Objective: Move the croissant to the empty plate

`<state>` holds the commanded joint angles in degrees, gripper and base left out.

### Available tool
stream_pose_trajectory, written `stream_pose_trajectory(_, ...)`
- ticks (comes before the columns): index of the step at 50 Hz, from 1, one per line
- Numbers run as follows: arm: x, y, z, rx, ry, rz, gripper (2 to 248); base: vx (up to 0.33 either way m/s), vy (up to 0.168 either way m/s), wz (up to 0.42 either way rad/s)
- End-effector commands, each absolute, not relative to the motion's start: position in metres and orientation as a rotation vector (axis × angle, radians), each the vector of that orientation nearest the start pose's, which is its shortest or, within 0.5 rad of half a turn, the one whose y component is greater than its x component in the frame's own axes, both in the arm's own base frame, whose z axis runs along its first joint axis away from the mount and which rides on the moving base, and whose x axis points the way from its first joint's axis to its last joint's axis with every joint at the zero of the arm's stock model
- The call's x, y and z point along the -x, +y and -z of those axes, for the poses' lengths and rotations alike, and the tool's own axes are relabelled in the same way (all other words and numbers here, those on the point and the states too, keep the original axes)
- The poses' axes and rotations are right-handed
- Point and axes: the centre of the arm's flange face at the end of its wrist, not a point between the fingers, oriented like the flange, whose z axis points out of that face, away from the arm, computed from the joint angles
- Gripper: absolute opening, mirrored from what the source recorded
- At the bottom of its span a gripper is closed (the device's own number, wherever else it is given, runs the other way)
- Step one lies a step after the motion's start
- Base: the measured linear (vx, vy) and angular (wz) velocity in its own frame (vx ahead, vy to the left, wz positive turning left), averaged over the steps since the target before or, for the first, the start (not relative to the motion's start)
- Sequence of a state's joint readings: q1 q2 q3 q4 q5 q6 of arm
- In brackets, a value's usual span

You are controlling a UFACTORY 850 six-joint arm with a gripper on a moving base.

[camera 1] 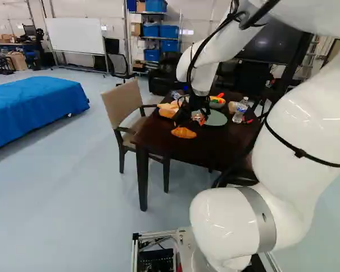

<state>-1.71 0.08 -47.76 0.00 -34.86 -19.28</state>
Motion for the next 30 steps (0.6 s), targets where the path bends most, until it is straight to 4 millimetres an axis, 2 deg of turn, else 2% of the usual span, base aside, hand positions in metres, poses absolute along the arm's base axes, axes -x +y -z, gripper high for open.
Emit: stream_pose_trajectory(30, -0.4359, -0.013, -0.4916, 3.045, -0.979, 0.343, 247, 0.0, 0.0, 0.0)
